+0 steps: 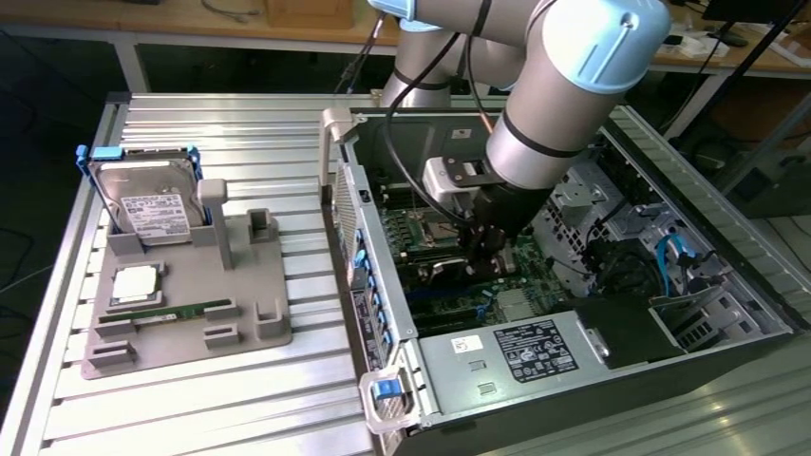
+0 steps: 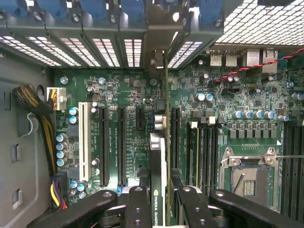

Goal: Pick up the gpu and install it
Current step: 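Insert the gpu into the slot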

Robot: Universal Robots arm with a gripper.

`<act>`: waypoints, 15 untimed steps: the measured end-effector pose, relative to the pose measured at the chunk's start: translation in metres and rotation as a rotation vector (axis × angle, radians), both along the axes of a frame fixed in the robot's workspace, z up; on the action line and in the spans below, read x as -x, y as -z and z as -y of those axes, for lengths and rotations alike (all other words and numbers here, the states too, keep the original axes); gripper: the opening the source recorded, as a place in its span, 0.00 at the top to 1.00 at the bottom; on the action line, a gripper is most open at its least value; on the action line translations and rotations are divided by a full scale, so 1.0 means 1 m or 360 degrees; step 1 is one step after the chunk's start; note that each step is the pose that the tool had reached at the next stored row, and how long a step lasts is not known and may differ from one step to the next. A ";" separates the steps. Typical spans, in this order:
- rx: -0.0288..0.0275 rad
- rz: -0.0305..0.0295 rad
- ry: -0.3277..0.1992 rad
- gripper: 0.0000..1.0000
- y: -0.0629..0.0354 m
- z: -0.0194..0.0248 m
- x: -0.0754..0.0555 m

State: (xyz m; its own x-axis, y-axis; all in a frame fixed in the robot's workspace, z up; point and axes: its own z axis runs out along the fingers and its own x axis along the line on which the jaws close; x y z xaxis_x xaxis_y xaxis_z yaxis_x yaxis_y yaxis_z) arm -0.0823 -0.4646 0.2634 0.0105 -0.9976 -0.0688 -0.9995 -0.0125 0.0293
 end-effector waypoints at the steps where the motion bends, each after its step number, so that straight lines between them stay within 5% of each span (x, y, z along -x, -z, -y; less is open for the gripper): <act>1: -0.00003 0.00002 0.0000 0.73 -0.0009 0.0000 0.000; 15: -0.00005 0.00003 0.0000 0.73 -0.0020 0.0033 0.000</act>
